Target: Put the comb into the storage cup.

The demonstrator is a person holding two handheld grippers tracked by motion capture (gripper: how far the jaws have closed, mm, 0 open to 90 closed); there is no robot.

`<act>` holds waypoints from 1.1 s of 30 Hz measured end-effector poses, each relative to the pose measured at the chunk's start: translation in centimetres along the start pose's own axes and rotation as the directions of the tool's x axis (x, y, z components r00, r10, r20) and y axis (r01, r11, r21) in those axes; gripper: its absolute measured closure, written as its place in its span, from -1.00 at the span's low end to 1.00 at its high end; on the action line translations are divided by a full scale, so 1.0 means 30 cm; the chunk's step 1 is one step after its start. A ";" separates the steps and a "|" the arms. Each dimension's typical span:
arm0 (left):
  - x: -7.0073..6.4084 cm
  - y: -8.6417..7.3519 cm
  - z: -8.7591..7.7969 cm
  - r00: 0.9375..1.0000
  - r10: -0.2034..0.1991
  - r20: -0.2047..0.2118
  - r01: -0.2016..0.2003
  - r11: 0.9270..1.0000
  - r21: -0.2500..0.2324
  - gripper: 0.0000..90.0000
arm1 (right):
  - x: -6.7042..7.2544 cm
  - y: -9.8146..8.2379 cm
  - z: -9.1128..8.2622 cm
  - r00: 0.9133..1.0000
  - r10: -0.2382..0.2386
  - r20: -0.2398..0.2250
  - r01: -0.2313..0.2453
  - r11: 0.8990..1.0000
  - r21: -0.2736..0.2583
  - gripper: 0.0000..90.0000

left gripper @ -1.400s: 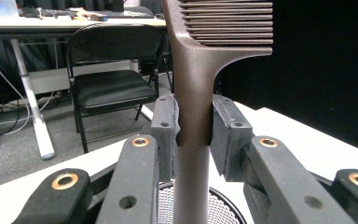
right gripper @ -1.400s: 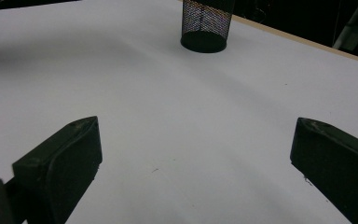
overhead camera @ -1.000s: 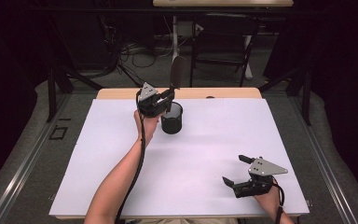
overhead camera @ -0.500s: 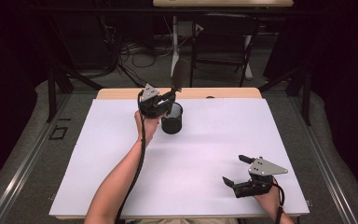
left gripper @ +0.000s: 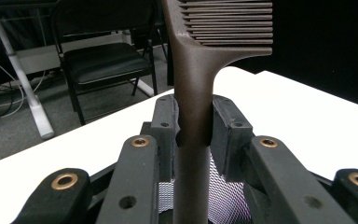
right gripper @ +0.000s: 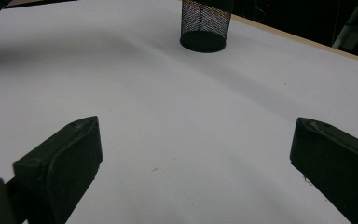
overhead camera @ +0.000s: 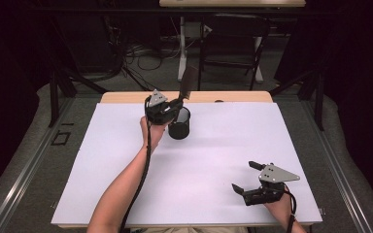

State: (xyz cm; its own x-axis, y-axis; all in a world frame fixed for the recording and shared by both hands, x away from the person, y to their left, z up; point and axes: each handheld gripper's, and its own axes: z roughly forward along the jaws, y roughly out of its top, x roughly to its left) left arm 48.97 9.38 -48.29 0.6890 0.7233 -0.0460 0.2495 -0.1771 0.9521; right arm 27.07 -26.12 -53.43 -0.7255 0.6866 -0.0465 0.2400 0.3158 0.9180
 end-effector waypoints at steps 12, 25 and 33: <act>0.003 -0.016 0.010 1.000 0.004 0.016 -0.005 0.999 0.042 0.61 | -0.001 0.000 0.000 1.000 0.001 -0.002 -0.001 1.000 0.000 -0.96; 0.002 -0.020 0.019 0.999 0.017 0.028 -0.019 0.996 0.083 0.61 | -0.001 0.000 0.000 1.000 0.000 -0.001 0.000 1.000 0.000 -0.96; -0.002 -0.019 0.023 0.999 0.030 0.043 -0.034 0.994 0.103 0.61 | -0.001 0.000 -0.001 1.000 0.000 0.001 0.000 1.000 -0.003 -0.96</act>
State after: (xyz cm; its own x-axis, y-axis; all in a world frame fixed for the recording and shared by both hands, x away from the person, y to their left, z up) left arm 49.26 8.98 -49.05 0.7250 0.6881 -0.0304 0.2945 -0.2698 0.9168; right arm 27.08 -26.17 -53.41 -0.7251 0.6870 -0.0473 0.2380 0.3144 0.9190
